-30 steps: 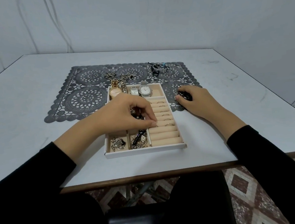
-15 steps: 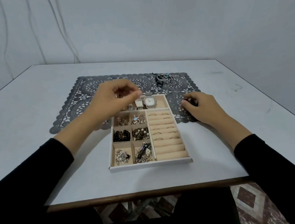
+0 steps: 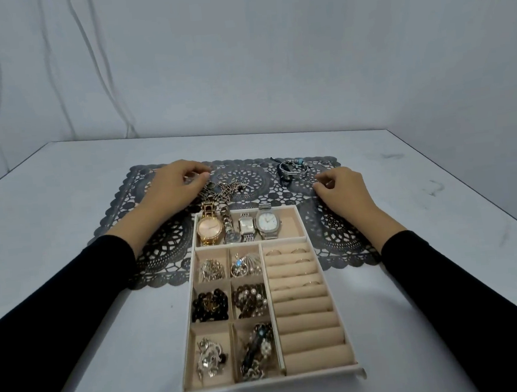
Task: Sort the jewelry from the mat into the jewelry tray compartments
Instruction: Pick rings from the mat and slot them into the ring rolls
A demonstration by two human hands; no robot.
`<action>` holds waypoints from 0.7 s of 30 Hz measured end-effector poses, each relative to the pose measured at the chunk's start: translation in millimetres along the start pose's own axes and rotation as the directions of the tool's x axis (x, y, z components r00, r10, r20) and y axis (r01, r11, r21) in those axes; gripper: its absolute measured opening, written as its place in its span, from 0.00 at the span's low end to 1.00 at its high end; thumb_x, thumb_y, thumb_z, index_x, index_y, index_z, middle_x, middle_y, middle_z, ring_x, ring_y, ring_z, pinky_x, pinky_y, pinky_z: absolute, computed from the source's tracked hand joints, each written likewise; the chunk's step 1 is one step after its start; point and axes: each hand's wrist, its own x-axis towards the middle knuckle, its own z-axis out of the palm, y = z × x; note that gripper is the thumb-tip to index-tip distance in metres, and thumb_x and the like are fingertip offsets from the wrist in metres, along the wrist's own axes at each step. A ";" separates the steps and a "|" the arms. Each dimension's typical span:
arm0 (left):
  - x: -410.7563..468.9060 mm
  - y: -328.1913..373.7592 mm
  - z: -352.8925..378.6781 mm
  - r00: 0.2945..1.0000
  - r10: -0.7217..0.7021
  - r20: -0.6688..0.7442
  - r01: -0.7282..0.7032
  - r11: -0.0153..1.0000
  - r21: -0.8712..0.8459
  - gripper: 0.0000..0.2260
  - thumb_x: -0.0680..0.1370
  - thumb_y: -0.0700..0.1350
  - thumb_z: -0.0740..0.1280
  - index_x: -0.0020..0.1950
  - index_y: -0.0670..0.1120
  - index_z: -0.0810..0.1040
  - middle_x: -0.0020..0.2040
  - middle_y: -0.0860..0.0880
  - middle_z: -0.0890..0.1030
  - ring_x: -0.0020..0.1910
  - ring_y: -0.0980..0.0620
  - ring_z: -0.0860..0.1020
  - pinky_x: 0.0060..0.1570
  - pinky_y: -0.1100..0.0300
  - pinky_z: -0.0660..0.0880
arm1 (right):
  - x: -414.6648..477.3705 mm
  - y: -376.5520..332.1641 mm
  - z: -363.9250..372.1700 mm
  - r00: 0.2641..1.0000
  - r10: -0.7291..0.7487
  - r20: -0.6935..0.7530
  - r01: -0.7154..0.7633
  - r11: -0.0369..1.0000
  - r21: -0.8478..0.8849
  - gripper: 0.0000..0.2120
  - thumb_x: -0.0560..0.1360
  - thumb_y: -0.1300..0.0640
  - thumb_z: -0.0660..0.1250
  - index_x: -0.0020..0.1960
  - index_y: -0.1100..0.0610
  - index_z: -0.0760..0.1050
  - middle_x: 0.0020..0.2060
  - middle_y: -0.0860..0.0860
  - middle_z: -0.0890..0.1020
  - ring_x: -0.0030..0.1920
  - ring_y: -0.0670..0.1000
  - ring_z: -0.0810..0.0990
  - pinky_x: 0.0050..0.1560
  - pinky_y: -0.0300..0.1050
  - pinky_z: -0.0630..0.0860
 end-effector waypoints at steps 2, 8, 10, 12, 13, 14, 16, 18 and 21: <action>10.2 -2.7 3.8 0.999 0.017 0.036 -0.017 1.000 0.002 0.10 0.79 0.49 0.67 0.58 0.49 0.82 0.55 0.52 0.82 0.52 0.55 0.76 0.53 0.58 0.71 | 8.1 0.5 4.0 1.000 0.010 -0.011 -0.010 1.000 0.017 0.13 0.76 0.55 0.66 0.58 0.60 0.80 0.54 0.55 0.82 0.54 0.53 0.79 0.55 0.40 0.70; 36.6 -3.1 13.4 0.991 0.008 0.133 -0.005 1.000 -0.016 0.09 0.77 0.51 0.70 0.55 0.52 0.83 0.49 0.56 0.81 0.48 0.58 0.77 0.51 0.60 0.72 | 23.0 4.7 12.6 1.000 0.015 -0.009 -0.015 1.000 0.021 0.12 0.75 0.55 0.68 0.57 0.58 0.81 0.52 0.55 0.82 0.52 0.52 0.79 0.55 0.42 0.71; 42.3 -3.5 14.5 0.979 0.012 0.202 -0.013 1.000 0.004 0.08 0.76 0.50 0.72 0.54 0.53 0.83 0.45 0.60 0.80 0.45 0.61 0.77 0.47 0.63 0.71 | 25.0 9.2 15.1 1.000 0.023 -0.002 -0.023 0.999 0.031 0.11 0.75 0.53 0.68 0.55 0.56 0.81 0.52 0.55 0.81 0.52 0.52 0.78 0.56 0.44 0.72; 47.5 -3.5 13.9 0.971 0.014 0.239 -0.019 1.000 0.020 0.08 0.75 0.49 0.73 0.53 0.54 0.83 0.43 0.61 0.79 0.44 0.60 0.77 0.43 0.66 0.70 | 25.8 12.9 16.8 0.999 0.038 -0.001 -0.038 0.998 0.050 0.10 0.74 0.52 0.69 0.53 0.55 0.81 0.52 0.55 0.80 0.51 0.52 0.78 0.54 0.44 0.72; 49.8 -3.3 13.4 0.967 0.015 0.254 -0.024 0.999 0.033 0.08 0.74 0.49 0.74 0.53 0.53 0.83 0.43 0.59 0.80 0.45 0.58 0.77 0.42 0.67 0.69 | 25.6 13.9 17.2 0.999 0.044 0.000 -0.044 0.997 0.057 0.10 0.74 0.52 0.69 0.53 0.54 0.81 0.51 0.55 0.80 0.50 0.51 0.78 0.53 0.43 0.72; 51.8 -2.6 13.1 0.963 0.015 0.270 -0.029 0.998 0.050 0.08 0.74 0.49 0.74 0.53 0.53 0.83 0.44 0.57 0.81 0.46 0.56 0.77 0.42 0.69 0.68 | 25.5 14.8 17.4 0.999 0.047 0.000 -0.047 0.997 0.062 0.10 0.74 0.51 0.69 0.52 0.54 0.81 0.51 0.55 0.79 0.50 0.51 0.78 0.52 0.42 0.71; 55.0 -1.9 12.5 0.956 0.006 0.294 -0.030 0.997 0.077 0.08 0.74 0.50 0.74 0.52 0.53 0.84 0.46 0.55 0.82 0.47 0.55 0.77 0.42 0.70 0.68 | 25.3 15.5 17.2 0.999 0.047 -0.003 -0.047 0.997 0.067 0.09 0.74 0.51 0.70 0.51 0.54 0.81 0.51 0.54 0.79 0.50 0.51 0.77 0.51 0.41 0.70; 57.4 -2.9 12.4 0.953 -0.007 0.302 -0.018 0.997 0.081 0.07 0.74 0.50 0.74 0.50 0.53 0.84 0.46 0.54 0.82 0.46 0.56 0.77 0.42 0.69 0.68 | 25.8 16.2 16.6 0.999 0.050 -0.008 -0.049 0.996 0.079 0.06 0.74 0.52 0.70 0.49 0.53 0.80 0.49 0.54 0.79 0.48 0.50 0.77 0.49 0.41 0.69; 59.4 -5.9 12.2 0.947 -0.032 0.318 0.011 0.998 0.066 0.07 0.73 0.50 0.75 0.50 0.53 0.84 0.46 0.54 0.83 0.44 0.60 0.77 0.41 0.70 0.67 | 28.0 16.4 16.3 0.999 0.051 0.007 -0.051 0.995 0.090 0.04 0.73 0.53 0.70 0.46 0.53 0.78 0.47 0.54 0.78 0.47 0.51 0.76 0.47 0.42 0.70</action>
